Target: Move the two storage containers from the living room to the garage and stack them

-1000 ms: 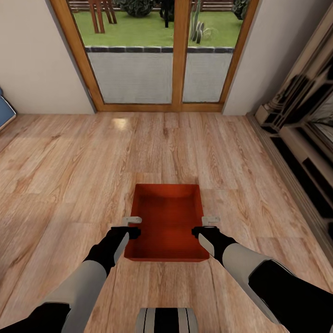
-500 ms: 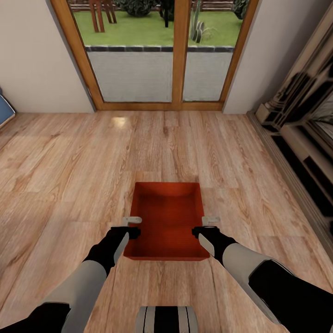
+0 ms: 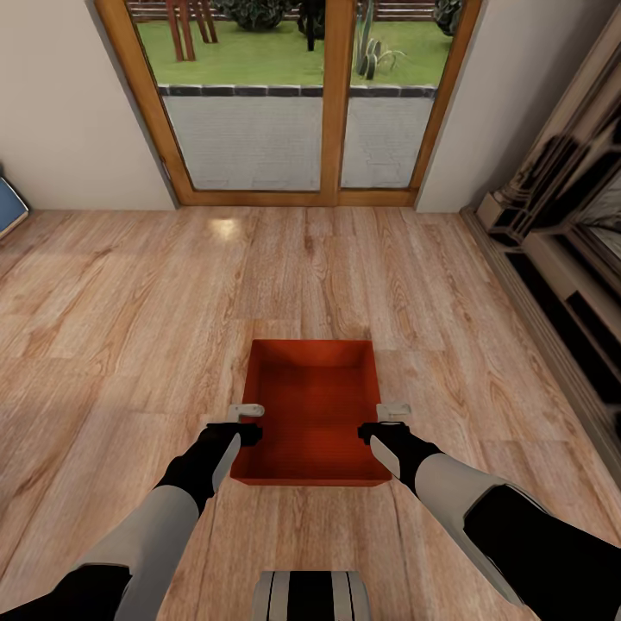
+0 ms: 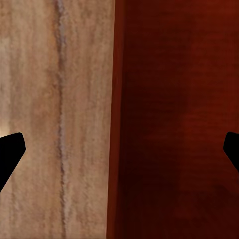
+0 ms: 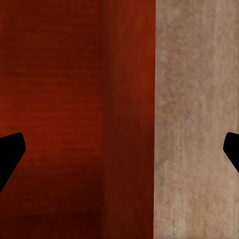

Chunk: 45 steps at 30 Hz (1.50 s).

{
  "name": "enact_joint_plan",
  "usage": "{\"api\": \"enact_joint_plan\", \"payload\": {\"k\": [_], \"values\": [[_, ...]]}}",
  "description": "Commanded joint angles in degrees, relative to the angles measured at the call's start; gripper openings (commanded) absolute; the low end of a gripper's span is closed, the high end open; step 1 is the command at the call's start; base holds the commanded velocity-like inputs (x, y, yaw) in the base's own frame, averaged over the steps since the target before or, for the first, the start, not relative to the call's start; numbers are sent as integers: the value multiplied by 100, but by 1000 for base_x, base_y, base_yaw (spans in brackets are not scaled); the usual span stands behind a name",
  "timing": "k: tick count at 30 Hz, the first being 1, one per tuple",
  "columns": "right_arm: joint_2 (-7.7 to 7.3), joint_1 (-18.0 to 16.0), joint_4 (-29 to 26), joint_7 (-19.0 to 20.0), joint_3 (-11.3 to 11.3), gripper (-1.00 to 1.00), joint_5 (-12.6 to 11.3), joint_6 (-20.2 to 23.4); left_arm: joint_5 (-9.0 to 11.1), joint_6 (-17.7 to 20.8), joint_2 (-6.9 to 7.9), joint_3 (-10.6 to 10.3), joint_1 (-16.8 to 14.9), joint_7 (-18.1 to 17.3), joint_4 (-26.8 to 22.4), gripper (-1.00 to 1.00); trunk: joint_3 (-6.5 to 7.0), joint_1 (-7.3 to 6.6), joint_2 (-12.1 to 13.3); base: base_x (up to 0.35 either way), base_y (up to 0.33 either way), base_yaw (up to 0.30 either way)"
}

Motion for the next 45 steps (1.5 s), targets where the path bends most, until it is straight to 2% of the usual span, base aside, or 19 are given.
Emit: {"api": "enact_joint_plan", "payload": {"k": [1, 5, 11, 42, 45], "values": [[-2, -2, -12, -33, 48, 100, -31, 39, 3, 30, -2, 4, -1, 18, -9, 100, -4, -1, -1, 0, 0, 0], [-2, -2, -12, -33, 48, 100, -31, 39, 4, 29, -2, 4, -1, 18, -7, 100, -4, -1, -1, 0, 0, 0], [-2, -2, -11, -33, 48, 100, -31, 39, 2, 29, -2, 4, -1, 18, -5, 100, -111, 131, -242, 0, 0, 0], [-2, -2, -12, -33, 48, 100, -27, 39, -3, 38, -11, -3, -1, 61, -35, 100, -111, 131, -242, 0, 0, 0], [-2, -2, -11, -33, 48, 100, -24, 39, -7, 35, -11, -4, -1, 194, -19, 100, -111, 131, -242, 0, 0, 0]]}}
